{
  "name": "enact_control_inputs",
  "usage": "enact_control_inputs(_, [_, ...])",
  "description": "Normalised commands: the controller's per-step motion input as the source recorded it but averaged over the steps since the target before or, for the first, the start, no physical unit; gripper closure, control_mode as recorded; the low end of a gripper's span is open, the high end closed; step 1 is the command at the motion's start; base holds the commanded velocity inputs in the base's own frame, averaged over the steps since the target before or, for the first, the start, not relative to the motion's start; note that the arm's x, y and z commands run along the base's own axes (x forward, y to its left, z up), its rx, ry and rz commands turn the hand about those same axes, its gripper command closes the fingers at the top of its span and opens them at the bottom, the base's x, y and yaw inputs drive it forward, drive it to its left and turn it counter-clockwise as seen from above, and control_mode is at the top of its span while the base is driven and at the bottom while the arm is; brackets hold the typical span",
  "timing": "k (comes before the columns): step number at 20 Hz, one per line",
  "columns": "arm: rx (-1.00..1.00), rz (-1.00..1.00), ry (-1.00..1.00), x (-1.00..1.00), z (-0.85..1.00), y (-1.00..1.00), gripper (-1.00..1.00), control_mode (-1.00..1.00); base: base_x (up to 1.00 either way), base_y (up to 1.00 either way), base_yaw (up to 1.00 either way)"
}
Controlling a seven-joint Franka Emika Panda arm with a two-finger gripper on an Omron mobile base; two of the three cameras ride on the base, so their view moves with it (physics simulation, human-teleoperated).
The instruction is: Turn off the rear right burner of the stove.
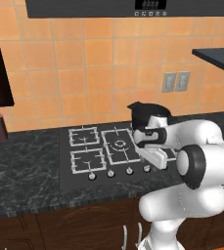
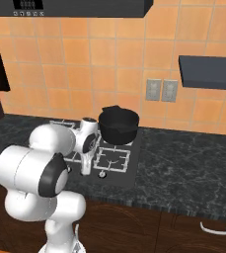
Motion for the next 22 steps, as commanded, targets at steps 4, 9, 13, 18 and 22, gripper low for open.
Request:
enact_control_inputs(4, [0.0,0.0,0.02,-0.05,-0.2,-0.08,-1.0,-1.0,0.0,0.0,0.0])
enact_control_inputs(9, [0.0,0.0,0.08,-0.01,-0.33,0.0,-1.0,-1.0,0.0,0.0,0.0])
enact_control_inputs(13, [0.0,0.0,0.04,-0.27,-0.43,-0.04,-1.0,-1.0,0.0,0.0,0.0])
enact_control_inputs(18, [0.0,0.0,0.04,-0.28,-0.4,-0.02,-1.0,-1.0,0.0,0.0,0.0])
enact_control_inputs(22, [0.0,0.0,0.01,-0.41,-0.44,-0.02,-1.0,-1.0,0.0,0.0,0.0])
